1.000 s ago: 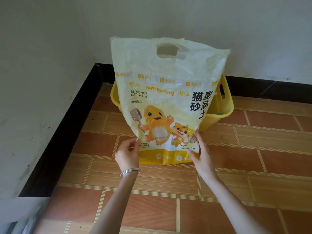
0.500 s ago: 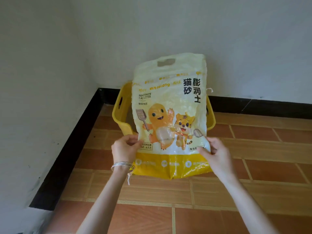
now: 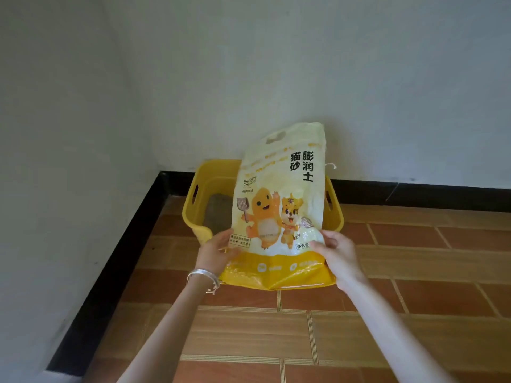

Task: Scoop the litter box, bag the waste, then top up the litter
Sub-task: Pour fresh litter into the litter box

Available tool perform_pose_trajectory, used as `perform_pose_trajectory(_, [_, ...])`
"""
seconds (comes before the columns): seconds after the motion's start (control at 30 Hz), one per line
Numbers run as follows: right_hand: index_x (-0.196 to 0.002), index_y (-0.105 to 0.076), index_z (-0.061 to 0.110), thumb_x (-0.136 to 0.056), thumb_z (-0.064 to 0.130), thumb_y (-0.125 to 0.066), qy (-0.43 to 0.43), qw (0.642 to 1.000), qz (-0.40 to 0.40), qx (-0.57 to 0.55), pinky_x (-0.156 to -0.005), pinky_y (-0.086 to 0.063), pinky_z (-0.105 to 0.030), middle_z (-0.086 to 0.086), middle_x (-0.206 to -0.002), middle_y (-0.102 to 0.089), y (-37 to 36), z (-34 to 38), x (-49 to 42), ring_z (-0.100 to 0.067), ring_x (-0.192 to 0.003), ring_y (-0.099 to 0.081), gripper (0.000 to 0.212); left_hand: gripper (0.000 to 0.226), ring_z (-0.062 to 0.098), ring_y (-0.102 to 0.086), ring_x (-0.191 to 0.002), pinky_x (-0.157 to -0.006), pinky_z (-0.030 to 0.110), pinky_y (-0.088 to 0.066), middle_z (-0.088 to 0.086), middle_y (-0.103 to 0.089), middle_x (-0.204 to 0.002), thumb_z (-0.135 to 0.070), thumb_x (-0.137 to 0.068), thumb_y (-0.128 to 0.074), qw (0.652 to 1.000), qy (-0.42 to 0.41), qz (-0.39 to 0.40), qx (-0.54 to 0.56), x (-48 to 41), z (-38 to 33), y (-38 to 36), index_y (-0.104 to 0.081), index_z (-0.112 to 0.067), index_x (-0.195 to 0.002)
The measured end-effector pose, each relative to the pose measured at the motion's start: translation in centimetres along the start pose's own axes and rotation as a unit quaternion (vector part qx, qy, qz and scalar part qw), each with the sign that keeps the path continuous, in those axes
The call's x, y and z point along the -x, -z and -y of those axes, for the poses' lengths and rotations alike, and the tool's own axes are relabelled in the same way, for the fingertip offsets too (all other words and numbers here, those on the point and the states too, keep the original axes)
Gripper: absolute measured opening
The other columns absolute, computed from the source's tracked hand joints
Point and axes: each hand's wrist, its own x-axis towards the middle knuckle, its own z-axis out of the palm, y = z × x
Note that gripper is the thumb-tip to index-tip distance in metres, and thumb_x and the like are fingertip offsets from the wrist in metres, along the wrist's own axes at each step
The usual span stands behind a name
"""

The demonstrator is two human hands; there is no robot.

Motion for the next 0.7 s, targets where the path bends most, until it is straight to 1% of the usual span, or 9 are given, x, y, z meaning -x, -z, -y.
perform_pose_trajectory(0.1, [-0.112,-0.06,0.003,-0.078,0.001,-0.069,-0.002,1.0,-0.005,0.015,-0.087,-0.052,-0.045,-0.012,-0.099,-0.067,-0.1,-1.0,-0.1,-0.026,-0.091,-0.065,0.035,0.069,0.0,-0.057,-0.104,-0.089,0.026,-0.049,-0.011,-0.059,-0.116,-0.01,-0.071,-0.079,1.0,0.002,0.012,0.009,1.9,4.2,-0.7,-0.049,-0.022,-0.132])
perform_pose_trajectory(0.17, [-0.113,-0.06,0.003,-0.078,0.0,-0.068,-0.003,1.0,-0.011,0.01,-0.086,-0.052,-0.043,-0.013,-0.097,-0.067,-0.1,-1.3,-0.3,-0.026,-0.089,-0.065,0.035,0.085,-0.009,-0.053,-0.107,-0.091,0.02,-0.047,-0.012,-0.053,-0.125,-0.01,-0.065,-0.083,1.0,0.001,0.028,0.007,3.1,7.0,-1.4,-0.041,-0.024,-0.137])
perform_pose_trajectory(0.23, [-0.111,-0.059,0.004,-0.079,0.0,-0.068,0.002,1.0,-0.012,0.009,-0.083,-0.052,-0.041,-0.009,-0.093,-0.066,-0.1,-1.3,-0.4,-0.024,-0.085,-0.064,0.034,0.095,-0.001,-0.051,-0.112,-0.087,0.008,-0.044,-0.013,-0.05,-0.126,-0.005,-0.061,-0.085,0.999,0.012,0.039,0.007,3.8,8.6,-2.5,-0.035,-0.025,-0.139])
perform_pose_trajectory(0.27, [-0.111,-0.059,0.004,-0.079,0.0,-0.068,0.005,1.0,-0.011,0.01,-0.082,-0.052,-0.041,-0.008,-0.092,-0.066,-0.2,-1.4,-0.4,-0.024,-0.085,-0.064,0.034,0.098,0.004,-0.051,-0.114,-0.085,0.006,-0.043,-0.012,-0.049,-0.127,-0.003,-0.059,-0.085,0.999,0.017,0.036,0.016,3.9,9.2,-3.1,-0.033,-0.026,-0.139])
perform_pose_trajectory(0.33, [-0.111,-0.059,0.006,-0.079,0.0,-0.067,0.011,1.0,-0.005,0.019,-0.083,-0.053,-0.041,-0.009,-0.095,-0.066,-0.5,-1.5,-0.3,-0.025,-0.088,-0.064,0.033,0.105,0.008,-0.05,-0.119,-0.092,0.014,-0.044,-0.012,-0.049,-0.131,-0.009,-0.054,-0.089,0.999,0.024,0.023,0.017,3.7,10.5,-4.1,-0.031,-0.033,-0.138])
perform_pose_trajectory(0.4, [-0.111,-0.058,0.008,-0.08,0.001,-0.067,0.013,1.0,0.002,0.025,-0.083,-0.053,-0.041,-0.012,-0.1,-0.066,-0.7,-1.9,-0.2,-0.025,-0.091,-0.064,0.034,0.113,0.011,-0.047,-0.124,-0.098,0.034,-0.046,-0.013,-0.047,-0.135,-0.025,-0.047,-0.09,1.0,0.022,0.01,0.006,3.1,12.1,-4.7,-0.027,-0.042,-0.139])
perform_pose_trajectory(0.47, [-0.112,-0.058,0.009,-0.079,0.001,-0.068,0.009,1.0,0.004,0.03,-0.083,-0.053,-0.042,-0.012,-0.101,-0.065,-0.8,-2.1,-0.1,-0.026,-0.091,-0.064,0.035,0.118,0.017,-0.047,-0.124,-0.096,0.045,-0.047,-0.008,-0.048,-0.134,-0.028,-0.044,-0.089,1.0,0.028,0.004,-0.008,2.6,13.1,-5.3,-0.022,-0.046,-0.139])
perform_pose_trajectory(0.6, [-0.11,-0.059,0.011,-0.079,0.001,-0.067,0.0,1.0,0.008,0.017,-0.086,-0.052,-0.044,-0.013,-0.102,-0.066,-0.6,-2.1,-0.4,-0.027,-0.092,-0.064,0.033,0.107,0.023,-0.052,-0.115,-0.093,0.044,-0.047,0.002,-0.05,-0.127,-0.02,-0.054,-0.089,0.999,0.043,-0.006,0.003,2.9,11.0,-5.8,-0.022,-0.031,-0.136])
perform_pose_trajectory(0.7, [-0.109,-0.059,0.013,-0.08,0.002,-0.067,-0.006,1.0,0.017,0.019,-0.082,-0.052,-0.04,-0.013,-0.105,-0.065,-0.4,-2.1,-0.6,-0.025,-0.091,-0.063,0.032,0.102,0.025,-0.059,-0.105,-0.086,0.043,-0.05,-0.001,-0.054,-0.118,-0.042,-0.052,-0.087,0.999,0.046,-0.008,0.025,2.8,10.0,-5.6,-0.026,-0.026,-0.131])
